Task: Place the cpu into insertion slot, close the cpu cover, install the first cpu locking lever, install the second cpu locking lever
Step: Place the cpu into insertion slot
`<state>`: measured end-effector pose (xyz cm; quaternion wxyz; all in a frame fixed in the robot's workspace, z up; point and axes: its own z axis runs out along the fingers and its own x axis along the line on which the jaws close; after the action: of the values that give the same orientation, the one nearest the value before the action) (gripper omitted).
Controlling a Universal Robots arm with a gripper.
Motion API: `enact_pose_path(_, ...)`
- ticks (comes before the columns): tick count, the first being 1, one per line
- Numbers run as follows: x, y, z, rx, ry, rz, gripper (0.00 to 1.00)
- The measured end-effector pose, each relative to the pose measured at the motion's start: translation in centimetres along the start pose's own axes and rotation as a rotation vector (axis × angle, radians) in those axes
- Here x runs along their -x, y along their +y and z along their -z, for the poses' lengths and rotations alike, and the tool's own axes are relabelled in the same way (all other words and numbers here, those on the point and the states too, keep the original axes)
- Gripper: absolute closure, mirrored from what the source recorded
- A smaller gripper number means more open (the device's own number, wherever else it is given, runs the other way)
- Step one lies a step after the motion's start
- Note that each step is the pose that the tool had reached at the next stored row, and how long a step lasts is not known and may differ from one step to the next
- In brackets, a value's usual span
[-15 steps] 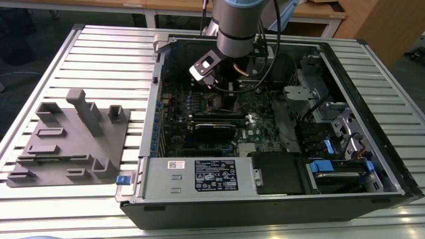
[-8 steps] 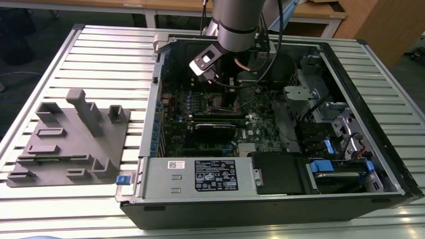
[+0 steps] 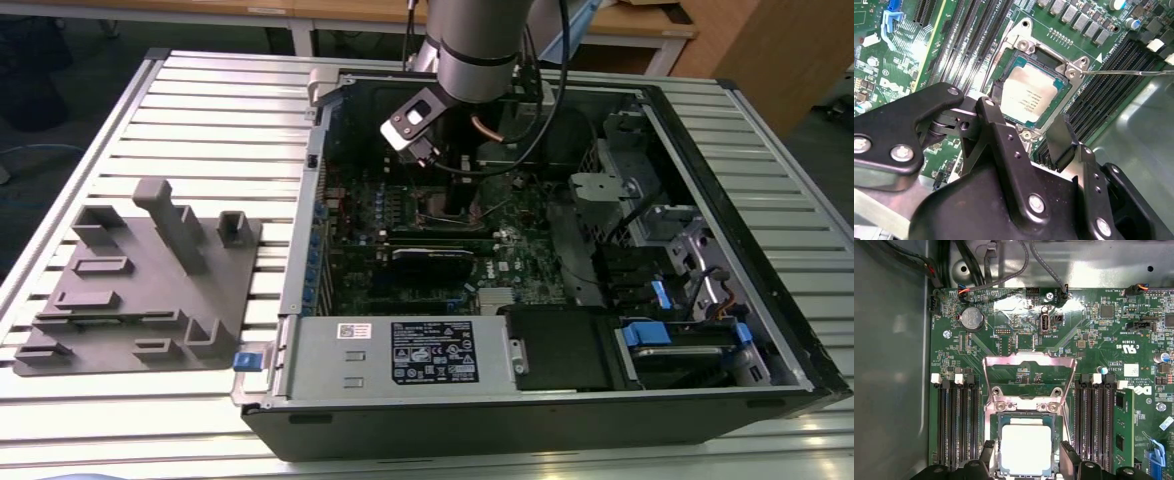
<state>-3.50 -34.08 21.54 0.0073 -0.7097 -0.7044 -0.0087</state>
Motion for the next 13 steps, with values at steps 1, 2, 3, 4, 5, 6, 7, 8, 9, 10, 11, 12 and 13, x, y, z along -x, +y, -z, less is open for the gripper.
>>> enact_pose_path(1, 0.00, 0.00, 0.00, 0.0000, 0.0000, 0.000, 0.38)
enact_pose_path(2, 0.00, 0.00, 0.01, 0.0000, -0.0001, 0.000, 0.38)
enact_pose_path(3, 0.00, 0.00, 0.01, 0.0000, 0.0000, 0.000, 0.40)
enact_pose_path(4, 0.00, 0.00, 0.01, -0.0001, -0.0001, 0.000, 0.47)
enact_pose_path(5, 0.00, 0.00, 0.02, 0.0000, -0.0001, 0.000, 0.47)
enact_pose_path(6, 0.00, 0.00, 0.02, 0.0000, 0.0000, 0.000, 0.53)
enact_pose_path(7, 0.00, 0.00, 0.02, -0.0001, 0.0000, 0.000, 0.59)
enact_pose_path(8, 0.00, 0.00, 0.03, -0.0001, -0.0001, 0.000, 0.59)
enact_pose_path(9, 0.00, 0.00, 0.03, -0.0001, -0.0001, 0.000, 0.64)
enact_pose_path(10, 0.00, 0.00, 0.03, 0.0000, -0.0001, 0.000, 0.70)
enact_pose_path(11, 0.00, 0.00, 0.04, 0.0000, -0.0001, 0.000, 0.70)
enact_pose_path(12, 0.00, 0.00, 0.04, 0.0000, -0.0001, 0.000, 0.76)
enact_pose_path(13, 0.00, 0.00, 0.04, -0.0001, -0.0001, 0.000, 0.82)
